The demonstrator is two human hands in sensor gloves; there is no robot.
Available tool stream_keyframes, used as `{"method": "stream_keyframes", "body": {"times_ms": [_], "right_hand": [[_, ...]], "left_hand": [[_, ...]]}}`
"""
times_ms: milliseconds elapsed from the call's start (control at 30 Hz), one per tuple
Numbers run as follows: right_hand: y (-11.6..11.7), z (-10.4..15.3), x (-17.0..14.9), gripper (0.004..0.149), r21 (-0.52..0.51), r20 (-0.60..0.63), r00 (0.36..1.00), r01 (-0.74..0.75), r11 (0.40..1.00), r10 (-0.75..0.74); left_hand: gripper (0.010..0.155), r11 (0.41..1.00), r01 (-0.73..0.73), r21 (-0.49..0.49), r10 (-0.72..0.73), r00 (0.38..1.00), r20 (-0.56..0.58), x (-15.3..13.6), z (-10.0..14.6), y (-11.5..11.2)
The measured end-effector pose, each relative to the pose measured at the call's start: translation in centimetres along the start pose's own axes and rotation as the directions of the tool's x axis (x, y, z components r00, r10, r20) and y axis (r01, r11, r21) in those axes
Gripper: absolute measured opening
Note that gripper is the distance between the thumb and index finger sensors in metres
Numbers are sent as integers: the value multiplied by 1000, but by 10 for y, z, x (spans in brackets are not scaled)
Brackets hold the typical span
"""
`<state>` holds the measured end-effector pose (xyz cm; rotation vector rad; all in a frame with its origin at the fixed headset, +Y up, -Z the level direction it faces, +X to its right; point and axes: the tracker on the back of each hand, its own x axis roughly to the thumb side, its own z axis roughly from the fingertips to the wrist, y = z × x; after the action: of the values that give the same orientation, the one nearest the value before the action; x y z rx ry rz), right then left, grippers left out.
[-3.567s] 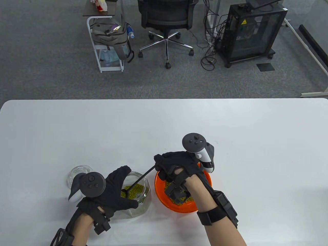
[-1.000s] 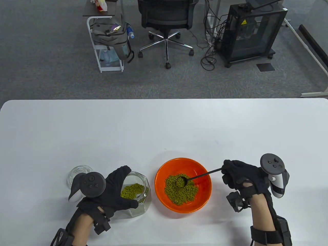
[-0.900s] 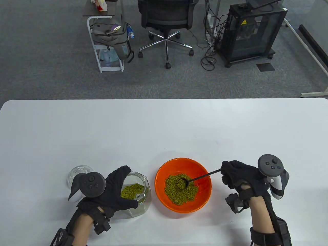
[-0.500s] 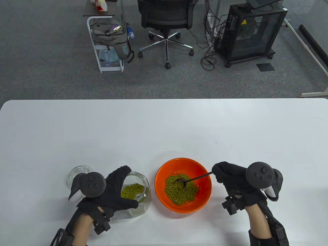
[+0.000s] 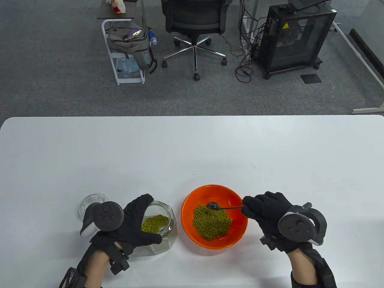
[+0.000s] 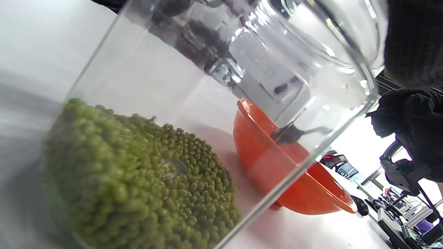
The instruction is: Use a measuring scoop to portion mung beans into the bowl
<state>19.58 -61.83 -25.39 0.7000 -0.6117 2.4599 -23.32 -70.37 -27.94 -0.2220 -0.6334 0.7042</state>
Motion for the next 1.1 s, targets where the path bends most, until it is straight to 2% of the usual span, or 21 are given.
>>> {"method": "stream_keyframes", "body": {"times_ms": [200, 467, 833, 1100], "right_hand": [[-4, 1, 3, 45, -7, 9, 999, -46, 999, 46], [-7, 3, -1, 45, -35, -3, 1000, -3, 999, 3], [-12, 5, -15, 45, -125, -24, 984, 171, 977, -176], [-11, 6, -24, 44, -155, -45, 970, 229, 961, -239]], "left_hand": [[125, 1000, 0, 0, 0, 1000, 0, 0, 0, 0], [125, 1000, 4, 0, -4, 1000, 0, 0, 0, 0], [124, 1000, 23, 5, -23, 1000, 0, 0, 0, 1], [124, 999, 52, 3, -52, 999, -1, 1, 2, 3]]}}
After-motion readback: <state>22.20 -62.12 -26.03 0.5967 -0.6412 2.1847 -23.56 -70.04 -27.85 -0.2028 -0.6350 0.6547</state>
